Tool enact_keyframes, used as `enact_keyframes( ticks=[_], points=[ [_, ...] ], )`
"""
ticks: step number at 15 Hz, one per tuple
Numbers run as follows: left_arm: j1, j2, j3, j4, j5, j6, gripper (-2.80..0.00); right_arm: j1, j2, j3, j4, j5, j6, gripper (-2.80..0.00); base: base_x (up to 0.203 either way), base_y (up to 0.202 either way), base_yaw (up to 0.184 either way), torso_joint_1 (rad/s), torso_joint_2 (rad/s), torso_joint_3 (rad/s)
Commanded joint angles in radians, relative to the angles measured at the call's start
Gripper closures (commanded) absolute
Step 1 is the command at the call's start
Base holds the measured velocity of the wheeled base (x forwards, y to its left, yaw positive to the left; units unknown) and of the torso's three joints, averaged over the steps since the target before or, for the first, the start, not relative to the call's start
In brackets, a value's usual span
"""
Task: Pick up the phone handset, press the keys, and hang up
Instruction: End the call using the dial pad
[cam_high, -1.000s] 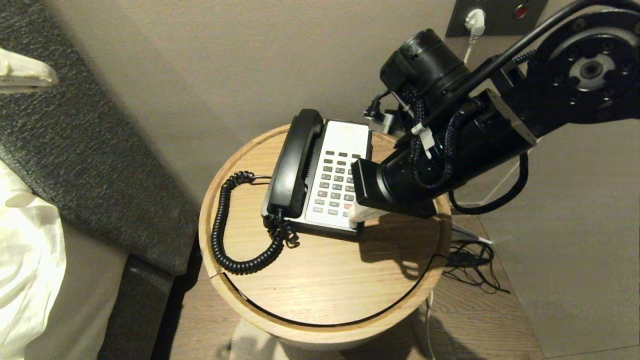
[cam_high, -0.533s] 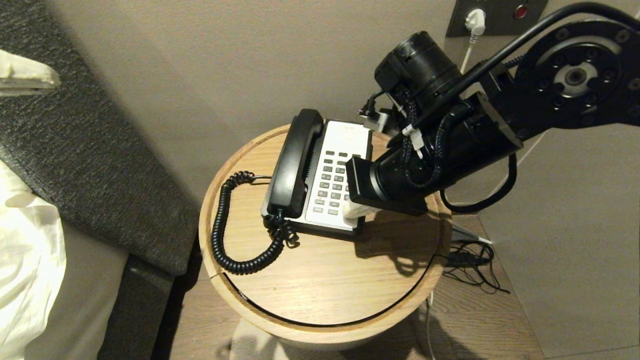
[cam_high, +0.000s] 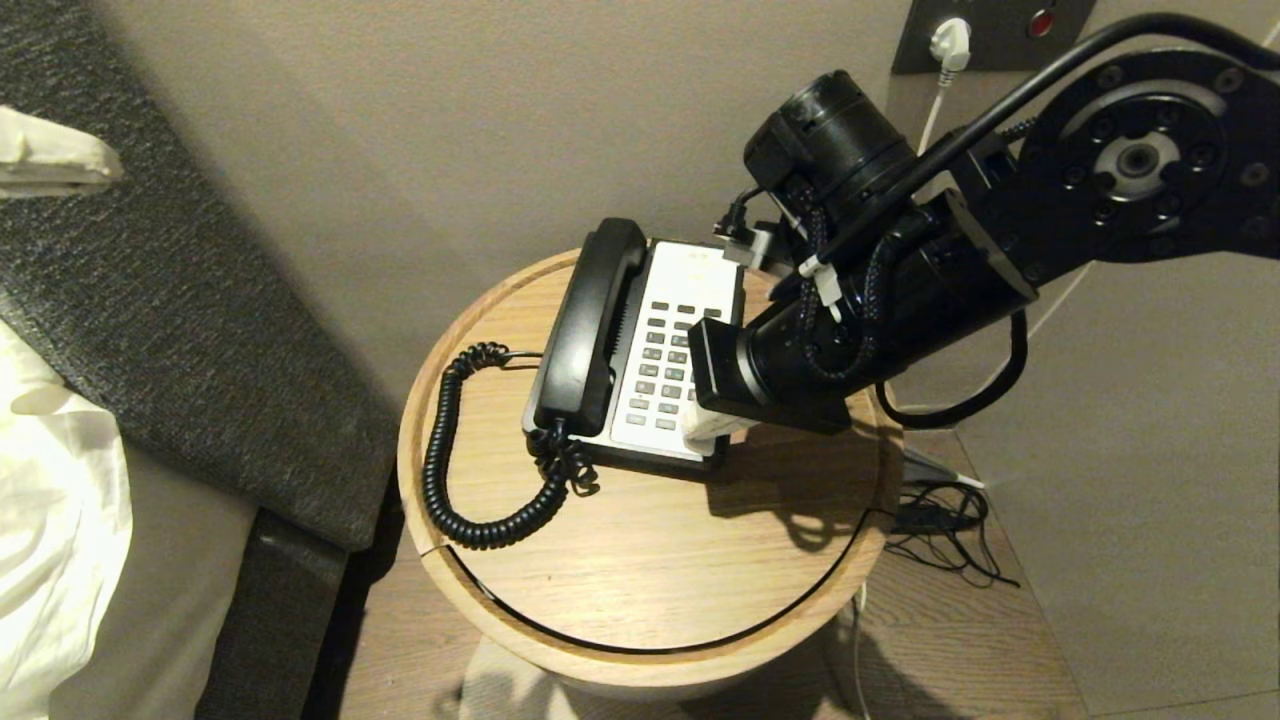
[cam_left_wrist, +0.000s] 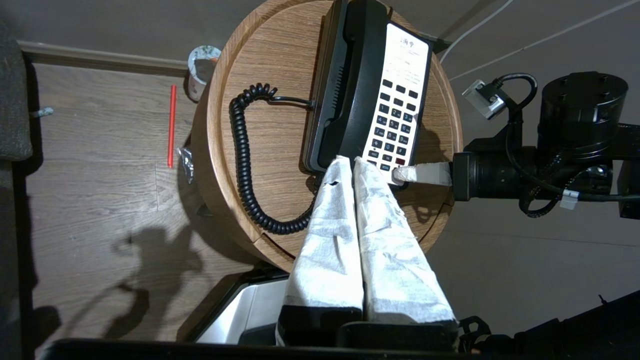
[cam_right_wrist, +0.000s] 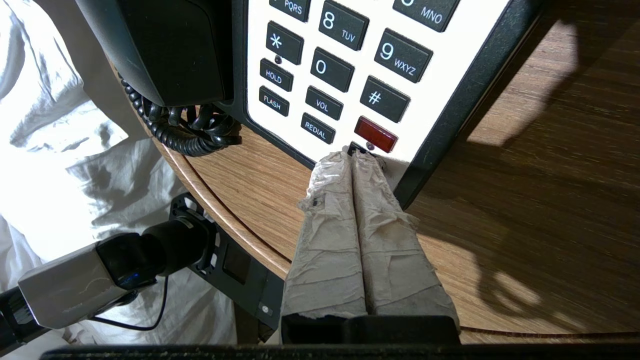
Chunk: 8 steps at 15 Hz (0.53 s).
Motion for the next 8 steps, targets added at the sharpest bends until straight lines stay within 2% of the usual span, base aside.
enact_keyframes(
  ticks=[1, 8],
  points=[
    [0.001, -0.005, 0.010, 0.004, 0.001, -0.003, 0.00, 0.001, -0.005, 0.001, 0.005, -0.001, 0.003, 0.00, 0.000, 0.000, 0.000, 0.000, 0.00, 0.000],
    [0.006, -0.011, 0.013, 0.007, -0.001, -0.003, 0.00, 0.001, -0.079, 0.001, 0.022, 0.004, 0.012, 0.00, 0.000, 0.000, 0.000, 0.000, 0.00, 0.000]
  ],
)
